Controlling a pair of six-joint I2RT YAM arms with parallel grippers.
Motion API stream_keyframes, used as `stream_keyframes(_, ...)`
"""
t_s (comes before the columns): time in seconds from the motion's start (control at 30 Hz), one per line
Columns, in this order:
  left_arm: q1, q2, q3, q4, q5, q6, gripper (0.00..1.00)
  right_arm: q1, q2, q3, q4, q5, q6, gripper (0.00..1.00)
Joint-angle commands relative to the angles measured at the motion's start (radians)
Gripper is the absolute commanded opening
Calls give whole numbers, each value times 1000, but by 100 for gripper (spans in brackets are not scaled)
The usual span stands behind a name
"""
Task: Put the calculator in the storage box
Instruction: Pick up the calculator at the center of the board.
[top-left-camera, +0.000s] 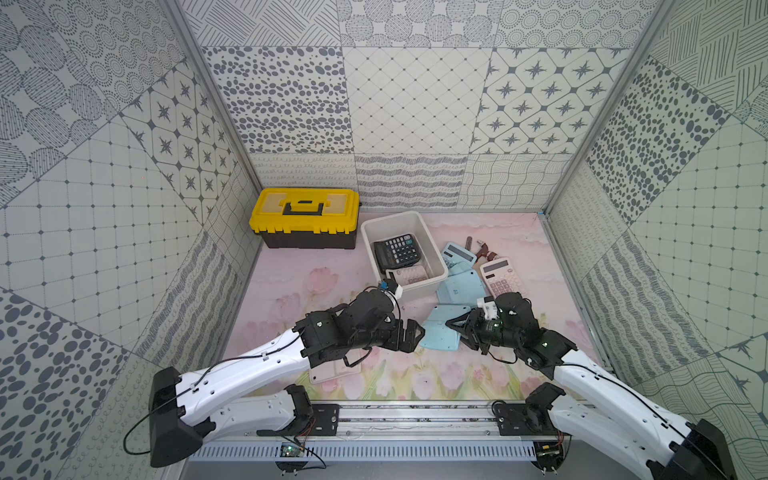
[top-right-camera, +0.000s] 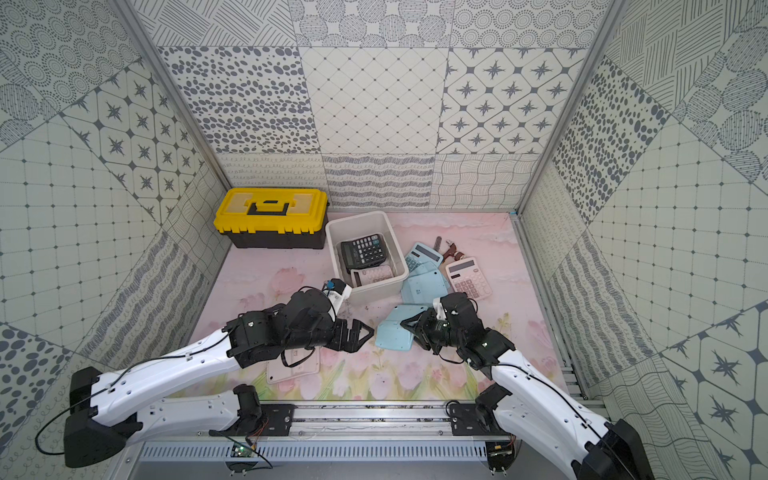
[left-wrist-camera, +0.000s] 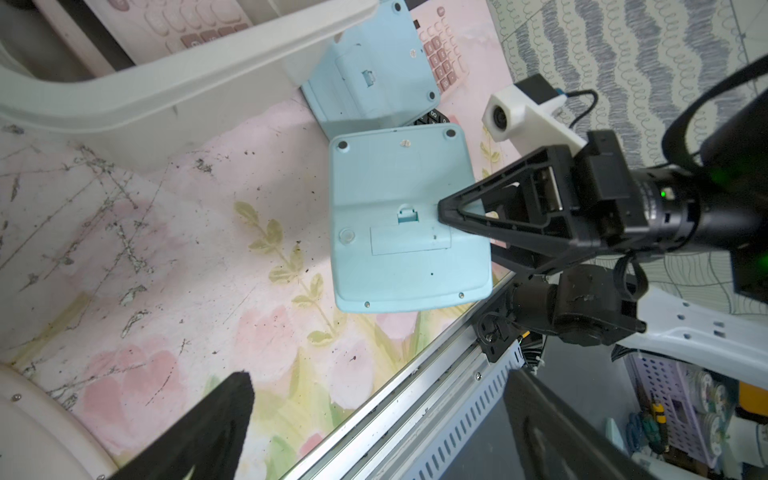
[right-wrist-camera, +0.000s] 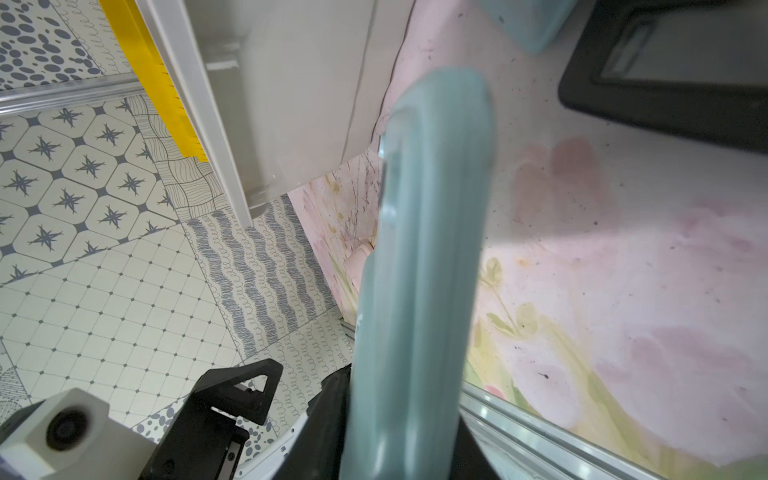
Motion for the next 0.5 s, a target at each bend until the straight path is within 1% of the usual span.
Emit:
stream_keyframes(0.0,-45,21,28,13,-95,249,100,-27,41,80,-25,-85,35,13)
stream_keyframes(0.03,-51,18,29,13,-100,275,100,-38,59,92,-33,-102,37,12)
stream_keyframes(0.2,-79,3,16,24,-120,397,100,-70,123,131,-50,-156,51,12)
stream_keyframes(0.3,-131,15,16,23,-196,479,100,-78,157,151,-53,-184,59,12)
stream_keyframes(0.47,-213,89,36,9,-327,605,100,-84,199,175,-56,-213,71,12)
